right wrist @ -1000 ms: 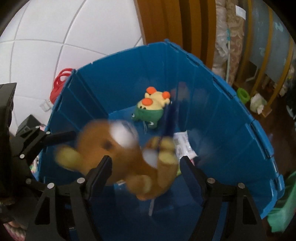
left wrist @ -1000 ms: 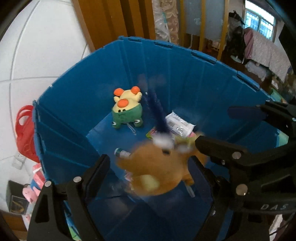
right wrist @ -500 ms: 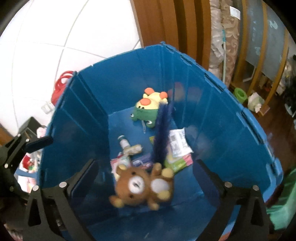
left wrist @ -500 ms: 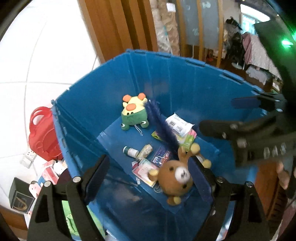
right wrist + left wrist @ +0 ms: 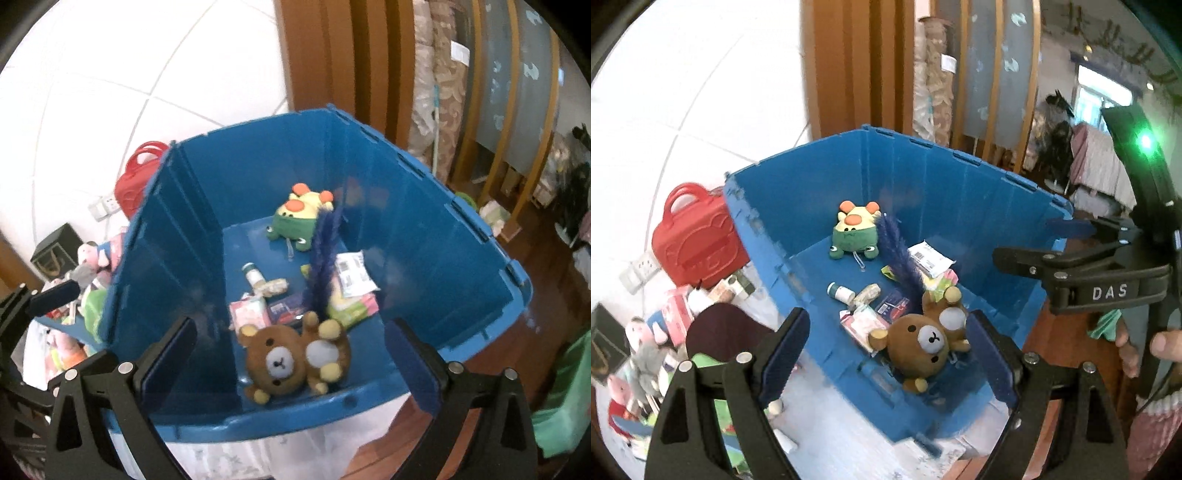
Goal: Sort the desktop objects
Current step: 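Withdraw both tools from the crate back toward the pile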
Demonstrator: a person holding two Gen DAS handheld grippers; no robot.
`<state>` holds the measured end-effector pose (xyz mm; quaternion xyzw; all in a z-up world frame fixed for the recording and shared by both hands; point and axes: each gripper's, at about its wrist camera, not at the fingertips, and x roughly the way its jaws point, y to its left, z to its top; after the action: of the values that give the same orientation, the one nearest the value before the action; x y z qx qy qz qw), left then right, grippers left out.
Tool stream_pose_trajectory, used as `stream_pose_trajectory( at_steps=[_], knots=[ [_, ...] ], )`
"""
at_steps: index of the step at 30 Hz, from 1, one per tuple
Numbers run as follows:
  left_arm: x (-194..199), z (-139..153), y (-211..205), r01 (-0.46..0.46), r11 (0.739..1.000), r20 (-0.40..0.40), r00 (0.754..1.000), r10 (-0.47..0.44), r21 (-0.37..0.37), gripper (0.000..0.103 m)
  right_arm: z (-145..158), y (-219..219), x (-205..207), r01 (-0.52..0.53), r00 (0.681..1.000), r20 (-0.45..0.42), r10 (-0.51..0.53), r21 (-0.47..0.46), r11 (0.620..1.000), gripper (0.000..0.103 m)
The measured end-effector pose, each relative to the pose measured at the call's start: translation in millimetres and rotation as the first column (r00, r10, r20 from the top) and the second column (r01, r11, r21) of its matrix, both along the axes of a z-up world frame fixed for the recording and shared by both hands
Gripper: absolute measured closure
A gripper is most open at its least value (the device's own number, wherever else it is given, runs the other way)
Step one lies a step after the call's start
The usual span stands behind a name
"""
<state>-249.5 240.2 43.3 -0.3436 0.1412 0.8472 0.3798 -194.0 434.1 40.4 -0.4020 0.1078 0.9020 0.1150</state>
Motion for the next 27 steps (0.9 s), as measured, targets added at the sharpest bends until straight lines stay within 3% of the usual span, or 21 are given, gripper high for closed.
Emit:
stream_pose_trajectory(
  at_steps=[9,18,22,27],
  knots=[
    [-0.5,-12.7,-82.9,-0.127,0.992,-0.015,0.992,0.127,0.014,0.015,-1.2,-88.3,-5.4,-0.080,0.996,-0.026,0.081,0.043,0.996,0.000],
    [-5.0,-48.0,-223.7,-0.285,0.958,-0.010,0.958,0.285,-0.021,0.015,5.9,-220.1,-10.8,-0.206,0.970,-0.105,0.217,0.107,0.973,0.000],
    [-7.6,-80.0,-298.2,-0.344,0.937,0.025,0.938,0.347,-0.065,0.015,-21.2,-286.6,-27.8,-0.278,0.957,-0.059,0.283,0.077,0.957,0.000],
    [-22.0,-131.5,-386.4,-0.429,0.891,0.104,0.889,0.445,-0.148,0.015,-80.7,-356.0,-53.2,-0.315,0.948,0.048,0.315,-0.012,0.949,0.000]
  ],
)
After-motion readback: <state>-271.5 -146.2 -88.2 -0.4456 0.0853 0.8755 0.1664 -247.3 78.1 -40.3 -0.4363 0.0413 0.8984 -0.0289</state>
